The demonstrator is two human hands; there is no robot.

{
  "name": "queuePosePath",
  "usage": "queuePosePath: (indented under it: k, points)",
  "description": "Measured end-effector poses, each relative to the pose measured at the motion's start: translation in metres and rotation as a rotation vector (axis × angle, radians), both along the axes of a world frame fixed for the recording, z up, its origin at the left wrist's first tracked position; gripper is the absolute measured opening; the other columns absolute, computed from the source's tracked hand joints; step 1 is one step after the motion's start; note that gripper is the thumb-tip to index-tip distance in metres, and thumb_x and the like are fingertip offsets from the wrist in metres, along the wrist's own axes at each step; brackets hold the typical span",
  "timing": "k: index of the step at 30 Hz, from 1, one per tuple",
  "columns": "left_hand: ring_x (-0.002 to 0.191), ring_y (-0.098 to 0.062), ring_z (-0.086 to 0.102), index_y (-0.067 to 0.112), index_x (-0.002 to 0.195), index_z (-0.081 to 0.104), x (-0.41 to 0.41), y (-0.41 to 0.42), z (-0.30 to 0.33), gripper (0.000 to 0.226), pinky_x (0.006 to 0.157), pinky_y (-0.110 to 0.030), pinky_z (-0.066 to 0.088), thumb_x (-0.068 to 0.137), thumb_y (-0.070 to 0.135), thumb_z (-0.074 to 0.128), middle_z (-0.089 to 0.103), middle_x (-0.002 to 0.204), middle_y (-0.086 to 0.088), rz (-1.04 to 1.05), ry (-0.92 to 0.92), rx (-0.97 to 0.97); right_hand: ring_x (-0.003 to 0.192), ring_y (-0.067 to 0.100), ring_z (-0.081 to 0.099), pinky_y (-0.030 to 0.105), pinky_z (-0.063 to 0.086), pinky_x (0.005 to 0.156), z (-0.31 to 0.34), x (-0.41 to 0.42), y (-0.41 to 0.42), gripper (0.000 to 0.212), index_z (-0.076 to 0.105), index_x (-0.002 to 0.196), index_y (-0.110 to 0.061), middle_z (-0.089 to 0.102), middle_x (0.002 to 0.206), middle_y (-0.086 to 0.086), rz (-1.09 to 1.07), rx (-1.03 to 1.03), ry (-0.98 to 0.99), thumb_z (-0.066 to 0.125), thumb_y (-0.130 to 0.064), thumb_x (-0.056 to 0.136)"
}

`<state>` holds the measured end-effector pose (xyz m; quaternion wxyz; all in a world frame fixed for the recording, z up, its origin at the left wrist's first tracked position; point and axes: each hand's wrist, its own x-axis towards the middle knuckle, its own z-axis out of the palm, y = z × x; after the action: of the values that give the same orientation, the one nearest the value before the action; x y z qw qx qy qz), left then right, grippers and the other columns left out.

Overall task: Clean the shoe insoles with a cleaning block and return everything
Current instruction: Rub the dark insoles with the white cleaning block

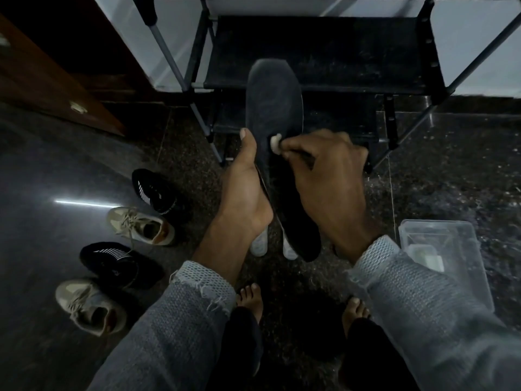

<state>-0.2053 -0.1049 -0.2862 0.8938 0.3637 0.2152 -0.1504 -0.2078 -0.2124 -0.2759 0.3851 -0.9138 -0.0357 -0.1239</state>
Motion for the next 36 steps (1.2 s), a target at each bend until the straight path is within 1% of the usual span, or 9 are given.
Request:
queuePosePath:
  k: [2, 5, 8, 12, 16, 19, 24, 30, 36]
  points:
    - [0.101, -0.024, 0.069, 0.008, 0.114, 0.064, 0.001, 0.002, 0.001, 0.056, 0.082, -0.034, 0.057, 0.1, 0.053, 0.034, 0.07, 0.112, -0.013, 0.034, 0.002, 0.008, 0.09, 0.021, 0.059, 0.041, 0.038, 0.085, -0.001, -0.008, 0.009, 0.021, 0.076, 0.094, -0.027, 0.07, 0.09, -0.003, 0.069, 0.026, -0.033, 0.055, -0.029, 0.091]
    - [0.098, -0.022, 0.07, 0.008, 0.113, 0.064, 0.002, 0.005, 0.001, 0.056, 0.079, -0.031, 0.059, 0.1, 0.052, 0.034, 0.07, 0.113, -0.013, 0.042, 0.0, 0.055, 0.086, 0.017, 0.055, 0.03, 0.025, 0.077, -0.002, -0.014, 0.018, 0.035, 0.076, 0.095, -0.03, 0.064, 0.084, -0.006, 0.149, -0.021, -0.076, 0.042, -0.036, 0.089]
    - [0.109, -0.025, 0.066, 0.008, 0.12, 0.061, 0.001, 0.003, 0.002, 0.058, 0.088, -0.035, 0.056, 0.101, 0.053, 0.03, 0.066, 0.122, -0.015, 0.013, -0.015, 0.043, 0.085, 0.018, 0.055, 0.028, 0.019, 0.074, -0.001, -0.007, 0.011, 0.031, 0.076, 0.095, -0.03, 0.063, 0.083, -0.005, 0.095, -0.098, -0.123, 0.046, -0.035, 0.09]
    - [0.109, -0.025, 0.066, 0.009, 0.121, 0.06, -0.002, -0.001, 0.002, 0.059, 0.091, -0.036, 0.055, 0.1, 0.054, 0.028, 0.065, 0.123, -0.014, -0.046, -0.025, 0.009, 0.088, 0.02, 0.055, 0.027, 0.018, 0.075, -0.002, 0.001, 0.002, 0.018, 0.075, 0.098, -0.028, 0.063, 0.086, -0.003, -0.008, -0.095, -0.08, 0.061, -0.024, 0.09]
    - [0.106, -0.022, 0.067, 0.01, 0.114, 0.063, -0.001, 0.002, 0.0, 0.056, 0.088, -0.032, 0.056, 0.102, 0.052, 0.029, 0.069, 0.117, -0.012, -0.013, -0.026, 0.06, 0.083, 0.018, 0.052, 0.031, 0.025, 0.075, -0.001, -0.009, 0.013, 0.03, 0.076, 0.097, -0.028, 0.061, 0.082, -0.004, 0.119, -0.06, -0.114, 0.047, -0.031, 0.09]
    - [0.104, -0.024, 0.068, 0.009, 0.117, 0.062, 0.001, 0.006, 0.001, 0.057, 0.082, -0.033, 0.058, 0.101, 0.053, 0.03, 0.069, 0.118, -0.013, -0.003, -0.01, 0.04, 0.082, 0.018, 0.051, 0.028, 0.017, 0.073, -0.002, -0.008, 0.013, 0.032, 0.076, 0.096, -0.029, 0.06, 0.081, -0.004, 0.17, -0.126, -0.148, 0.045, -0.033, 0.09]
    - [0.114, -0.03, 0.063, 0.009, 0.127, 0.057, 0.001, 0.006, 0.002, 0.063, 0.097, -0.043, 0.05, 0.099, 0.058, 0.031, 0.064, 0.126, -0.018, -0.01, 0.022, -0.015, 0.085, 0.021, 0.053, 0.027, 0.017, 0.075, -0.006, 0.001, -0.002, 0.039, 0.077, 0.094, -0.029, 0.059, 0.082, -0.003, 0.081, -0.147, -0.115, 0.04, -0.039, 0.089]
    - [0.09, -0.023, 0.073, 0.008, 0.105, 0.065, 0.001, 0.009, 0.004, 0.058, 0.074, -0.033, 0.06, 0.099, 0.055, 0.032, 0.074, 0.101, -0.013, 0.024, 0.027, 0.036, 0.085, 0.02, 0.053, 0.032, 0.023, 0.075, -0.004, -0.01, 0.011, 0.032, 0.077, 0.093, -0.028, 0.062, 0.084, -0.004, 0.228, -0.143, -0.135, 0.045, -0.035, 0.089]
    - [0.099, -0.029, 0.069, 0.008, 0.111, 0.064, 0.003, 0.007, 0.004, 0.06, 0.09, -0.043, 0.052, 0.1, 0.056, 0.03, 0.071, 0.109, -0.017, 0.015, 0.021, -0.051, 0.084, 0.021, 0.056, 0.026, 0.014, 0.075, -0.01, 0.004, -0.005, 0.014, 0.077, 0.088, -0.03, 0.063, 0.083, -0.004, 0.099, -0.201, -0.169, 0.063, -0.031, 0.089]
